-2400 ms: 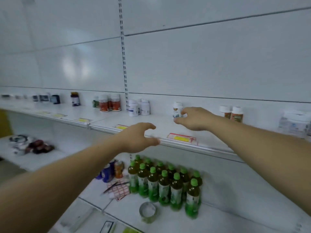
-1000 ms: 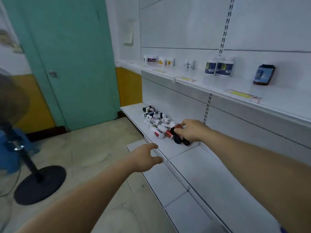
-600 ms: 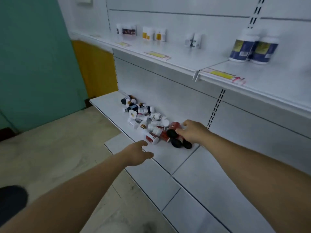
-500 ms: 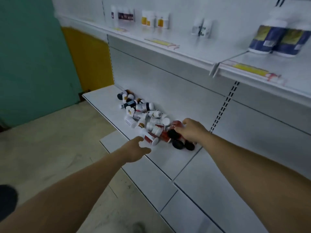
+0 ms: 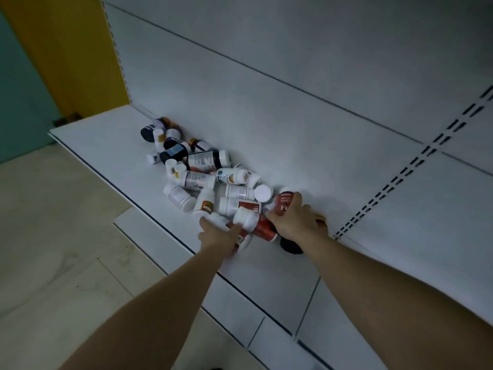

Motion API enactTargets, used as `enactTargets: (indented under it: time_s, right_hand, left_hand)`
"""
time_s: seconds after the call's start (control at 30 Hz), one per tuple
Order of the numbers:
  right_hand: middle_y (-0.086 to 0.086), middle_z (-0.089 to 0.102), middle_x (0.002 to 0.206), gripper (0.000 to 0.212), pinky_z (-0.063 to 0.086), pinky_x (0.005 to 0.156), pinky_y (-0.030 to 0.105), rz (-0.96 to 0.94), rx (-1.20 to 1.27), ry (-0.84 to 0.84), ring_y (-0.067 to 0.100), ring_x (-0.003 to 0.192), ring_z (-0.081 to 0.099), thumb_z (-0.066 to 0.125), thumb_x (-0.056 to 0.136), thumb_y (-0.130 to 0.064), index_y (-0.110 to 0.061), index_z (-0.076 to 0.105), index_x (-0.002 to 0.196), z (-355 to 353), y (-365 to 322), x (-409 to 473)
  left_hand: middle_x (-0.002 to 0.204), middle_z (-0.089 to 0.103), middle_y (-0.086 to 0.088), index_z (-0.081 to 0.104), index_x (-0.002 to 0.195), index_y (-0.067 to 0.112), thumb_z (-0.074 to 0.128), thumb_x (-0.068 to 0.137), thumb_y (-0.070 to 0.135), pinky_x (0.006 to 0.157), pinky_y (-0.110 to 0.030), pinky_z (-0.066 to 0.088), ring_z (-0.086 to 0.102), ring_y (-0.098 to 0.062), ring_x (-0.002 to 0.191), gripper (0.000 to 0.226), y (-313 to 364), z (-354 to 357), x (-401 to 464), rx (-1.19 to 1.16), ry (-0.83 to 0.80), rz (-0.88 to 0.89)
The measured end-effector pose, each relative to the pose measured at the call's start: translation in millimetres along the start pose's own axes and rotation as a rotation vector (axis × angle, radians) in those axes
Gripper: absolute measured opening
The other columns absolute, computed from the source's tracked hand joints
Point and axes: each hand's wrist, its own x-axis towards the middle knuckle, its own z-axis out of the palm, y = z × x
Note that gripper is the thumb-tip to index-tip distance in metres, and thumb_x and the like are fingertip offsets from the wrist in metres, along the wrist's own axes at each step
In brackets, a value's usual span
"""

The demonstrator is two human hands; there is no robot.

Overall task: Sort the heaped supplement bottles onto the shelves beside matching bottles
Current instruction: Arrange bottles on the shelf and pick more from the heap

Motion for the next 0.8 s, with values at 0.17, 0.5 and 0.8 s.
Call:
enactTargets:
  time_s: [0.17, 0.5, 0.8]
  right_hand:
    - [0.014, 0.05, 0.134, 0.075, 0.04, 0.088, 0.036, 0.058, 0.12, 0.072, 0.033, 0.117, 0.052, 0.057, 0.089, -0.048, -0.015, 0.021, 0.147, -12, -9, -5]
    - [0.019, 0.065, 0.099, 0.035, 0.049, 0.077, 0.04, 0.35, 1.642, -0.272, 0.031, 0.09, 0.061, 0.048, 0.087, -0.022, -0.005, 0.056, 0.116, -40, -38, -135]
    - [0.019, 0.066, 0.113, 0.028, 0.051, 0.081, 0.047, 0.076, 1.692, -0.203, 0.033, 0.104, 0.061, 0.055, 0.086, -0.019, -0.009, 0.057, 0.113, -64, -65, -291]
  left_hand:
    - [0.119, 0.049, -0.016, 0.026, 0.132, 0.02, 0.075, 0.072, 0.025, 0.053, -0.03, 0.049, 0.058, -0.031, 0.097, 0.078, -3, -14, 5, -0.08, -0.054, -0.012]
    - [0.111, 0.054, -0.005, 0.027, 0.144, 0.04, 0.055, 0.09, 0.002, 0.067, -0.039, 0.052, 0.059, -0.02, 0.091, 0.071, 20, -126, -83, -0.384, -0.441, 0.142]
    - [0.094, 0.065, -0.011, 0.055, 0.119, 0.014, 0.05, 0.077, 0.015, 0.077, -0.041, 0.046, 0.06, -0.024, 0.079, 0.042, 32, -215, -210, -0.546, -0.939, 0.208]
